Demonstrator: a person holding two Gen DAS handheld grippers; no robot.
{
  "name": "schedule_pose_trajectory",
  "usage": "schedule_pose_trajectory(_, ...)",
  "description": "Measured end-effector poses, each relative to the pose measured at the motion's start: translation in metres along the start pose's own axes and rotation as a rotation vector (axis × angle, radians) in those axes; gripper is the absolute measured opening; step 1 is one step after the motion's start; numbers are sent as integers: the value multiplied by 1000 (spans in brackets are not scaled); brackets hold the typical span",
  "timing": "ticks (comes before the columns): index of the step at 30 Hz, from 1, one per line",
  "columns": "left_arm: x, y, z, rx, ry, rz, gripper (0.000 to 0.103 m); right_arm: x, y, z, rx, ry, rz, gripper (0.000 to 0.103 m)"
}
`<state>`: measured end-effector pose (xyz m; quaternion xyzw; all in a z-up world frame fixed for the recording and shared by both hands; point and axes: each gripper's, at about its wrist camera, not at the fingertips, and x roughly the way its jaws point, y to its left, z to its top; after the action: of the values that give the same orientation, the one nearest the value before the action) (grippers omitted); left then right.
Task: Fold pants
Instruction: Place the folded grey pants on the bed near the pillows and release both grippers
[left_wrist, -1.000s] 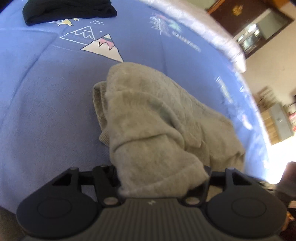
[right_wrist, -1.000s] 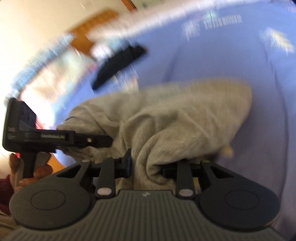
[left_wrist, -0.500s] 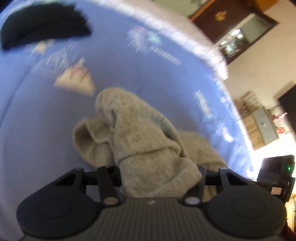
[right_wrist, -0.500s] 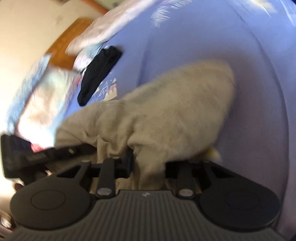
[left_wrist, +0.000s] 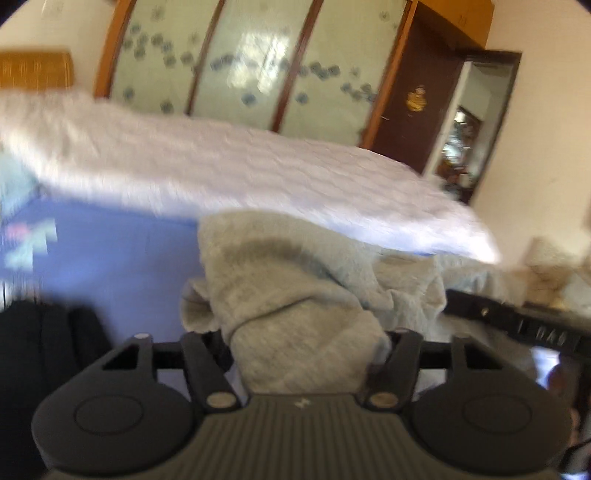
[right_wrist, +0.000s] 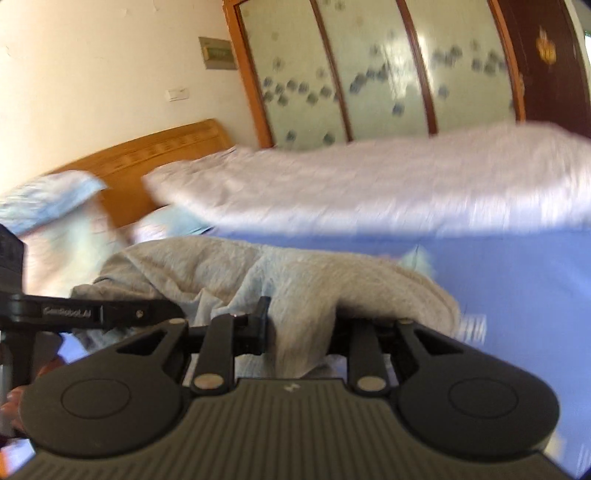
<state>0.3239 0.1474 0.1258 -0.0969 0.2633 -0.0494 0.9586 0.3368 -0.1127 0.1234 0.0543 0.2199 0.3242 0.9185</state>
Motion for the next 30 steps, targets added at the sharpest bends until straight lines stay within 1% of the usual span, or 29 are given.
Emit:
schedule_pose_trajectory(1, 33, 4, 0, 38, -5, 54, 88, 28, -15, -2, 28, 3, -9, 42)
schedule_pose_trajectory(2, 69, 11, -6, 62, 30, 128, 91, 63, -31, -6, 61, 30, -4, 73)
schedule_pose_trajectory(3, 101, 19, -16, 52, 103, 187, 80, 95, -46, -15, 102, 83, -25, 90)
schedule_pose_trajectory(4, 136, 32, -31, 21, 226, 233, 56, 118, -64, -31, 164, 140, -83, 89)
schedule_pose_trajectory(5, 156, 44, -49, -29, 306, 232, 60, 137, -82, -52, 242, 202, -127, 80)
schedule_pose_trajectory(6, 155, 51, -62, -81, 289, 196, 64, 142, -96, -73, 318, 244, -127, 74)
schedule_pose_trajectory(7, 144, 52, -73, -84, 230, 190, 66, 137, -107, -94, 392, 238, -88, 71)
schedule_pose_trajectory(8, 134, 48, -82, -57, 193, 200, 67, 121, -112, -112, 423, 170, -45, 69)
schedule_pose_trajectory(9, 123, 45, -90, -44, 173, 214, 67, 104, -110, -123, 408, 111, -29, 69)
schedule_pose_trajectory(10, 110, 44, -100, -66, 169, 231, 67, 90, -107, -131, 393, 77, -28, 69)
schedule_pose_trajectory(11, 99, 44, -110, -97, 187, 247, 67, 75, -103, -139, 411, 54, -36, 72)
schedule_pose_trajectory(12, 82, 41, -123, -119, 193, 262, 67, 61, -100, -148, 461, 59, -39, 74)
schedule_pose_trajectory(13, 66, 33, -132, -115, 189, 283, 67, 46, -97, -158, 517, 75, -34, 80)
schedule_pose_trajectory(14, 47, 26, -142, -109, 205, 297, 67, 34, -94, -165, 568, 89, -31, 80)
schedule_pose_trajectory(15, 26, 15, -153, -96, 231, 303, 67, 13, -85, -174, 591, 77, -29, 80)
schedule_pose_trajectory(17, -17, -2, -172, -71, 246, 313, 67, -22, -64, -181, 580, 124, -38, 80)
schedule_pose_trajectory(20, -73, -19, -193, -64, 298, 315, 67, -73, -28, -193, 501, 211, -34, 80)
schedule_pose_trajectory(23, -116, -35, -194, -40, 321, 328, 66, -123, 2, -202, 449, 308, 2, 79)
schedule_pose_trajectory(24, -133, -43, -199, -22, 317, 338, 66, -139, 9, -202, 443, 316, 4, 79)
schedule_pose_trajectory(26, -160, -57, -198, 14, 290, 357, 68, -178, 22, -204, 448, 306, -8, 79)
schedule_pose_trajectory(28, -185, -74, -201, 40, 265, 369, 76, -213, 32, -208, 456, 286, -33, 79)
schedule_pose_trajectory(29, -199, -81, -204, 45, 249, 365, 79, -224, 36, -209, 457, 275, -45, 79)
schedule_pose_trajectory(30, -210, -88, -204, 51, 232, 357, 83, -233, 41, -210, 456, 267, -50, 79)
